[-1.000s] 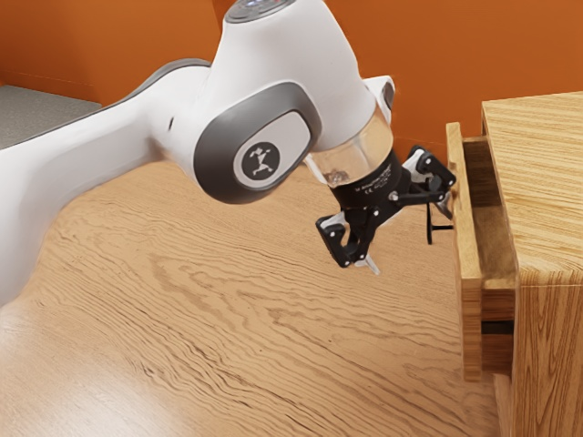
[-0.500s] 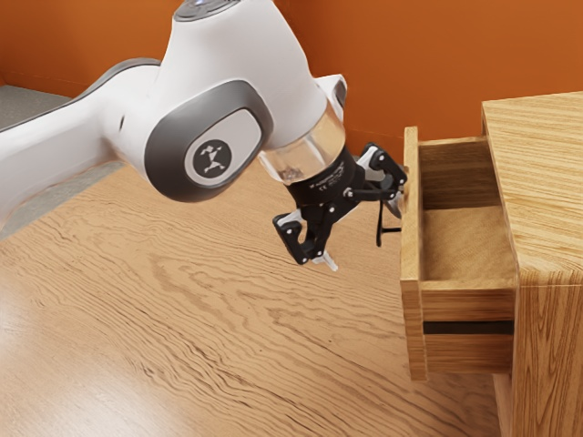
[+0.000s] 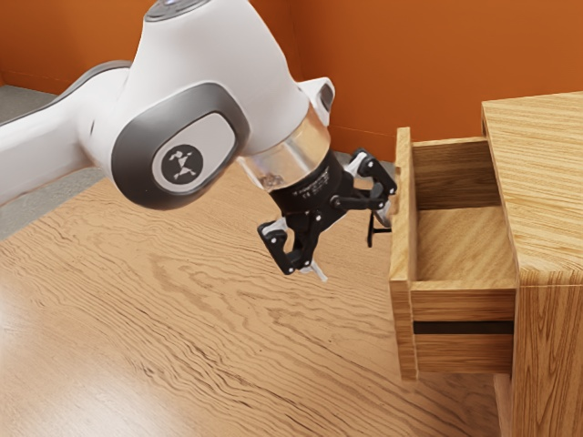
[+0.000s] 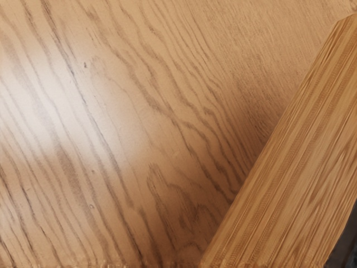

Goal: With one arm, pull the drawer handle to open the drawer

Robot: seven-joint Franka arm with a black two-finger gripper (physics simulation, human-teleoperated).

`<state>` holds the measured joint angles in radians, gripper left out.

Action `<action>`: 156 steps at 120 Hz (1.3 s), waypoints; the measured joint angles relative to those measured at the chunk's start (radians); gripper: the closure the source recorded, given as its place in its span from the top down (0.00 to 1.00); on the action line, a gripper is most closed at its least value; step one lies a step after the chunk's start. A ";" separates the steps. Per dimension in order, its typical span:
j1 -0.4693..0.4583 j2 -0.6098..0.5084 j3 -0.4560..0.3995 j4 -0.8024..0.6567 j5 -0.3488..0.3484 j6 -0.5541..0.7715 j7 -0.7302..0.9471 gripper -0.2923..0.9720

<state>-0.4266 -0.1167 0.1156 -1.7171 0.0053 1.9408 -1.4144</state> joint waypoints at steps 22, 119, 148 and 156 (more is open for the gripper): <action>-0.022 -0.047 0.021 -0.043 0.004 -0.004 -0.003 0.77; -0.215 -0.194 0.250 -0.153 0.051 -0.029 -0.020 0.77; -0.214 -0.239 0.255 -0.193 0.065 -0.031 -0.029 0.76; -0.214 -0.254 0.256 -0.205 0.069 -0.031 -0.032 0.76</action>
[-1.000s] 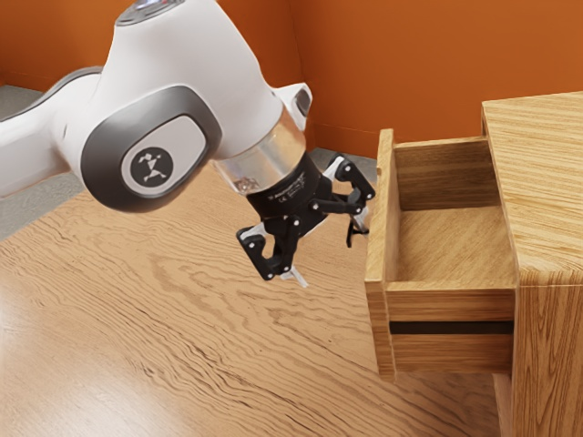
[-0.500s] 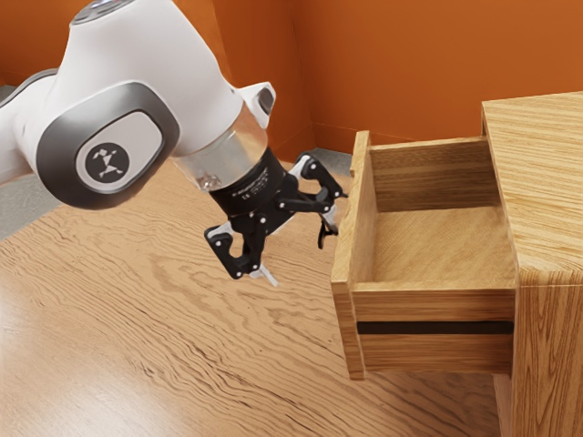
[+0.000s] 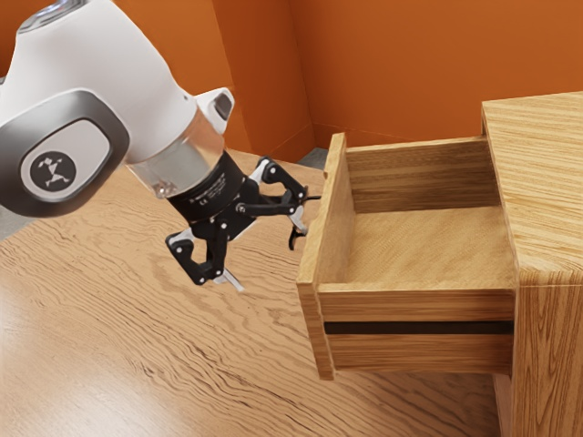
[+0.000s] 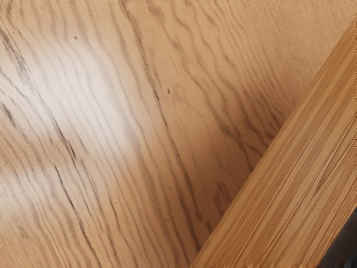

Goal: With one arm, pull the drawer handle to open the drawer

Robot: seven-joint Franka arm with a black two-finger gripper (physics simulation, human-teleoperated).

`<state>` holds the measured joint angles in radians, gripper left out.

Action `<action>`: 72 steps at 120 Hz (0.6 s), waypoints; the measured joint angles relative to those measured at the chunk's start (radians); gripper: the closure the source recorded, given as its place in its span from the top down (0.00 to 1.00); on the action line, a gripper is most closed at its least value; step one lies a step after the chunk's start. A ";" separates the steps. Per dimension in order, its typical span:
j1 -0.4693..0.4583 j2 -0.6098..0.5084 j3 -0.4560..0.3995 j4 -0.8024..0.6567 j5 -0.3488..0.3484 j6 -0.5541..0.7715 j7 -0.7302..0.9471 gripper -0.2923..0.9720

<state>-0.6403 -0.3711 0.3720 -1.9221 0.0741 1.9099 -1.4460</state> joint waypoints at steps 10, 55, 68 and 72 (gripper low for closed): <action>0.000 -0.018 0.000 -0.014 0.009 -0.001 -0.004 0.76; 0.012 -0.045 -0.071 0.315 0.050 -0.026 -0.021 0.77; -0.068 -0.181 -0.216 0.354 0.146 -0.066 -0.020 0.77; -0.178 -0.219 -0.284 0.330 0.225 -0.090 -0.020 0.77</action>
<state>-0.8186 -0.5906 0.0878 -1.5920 0.2993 1.8200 -1.4659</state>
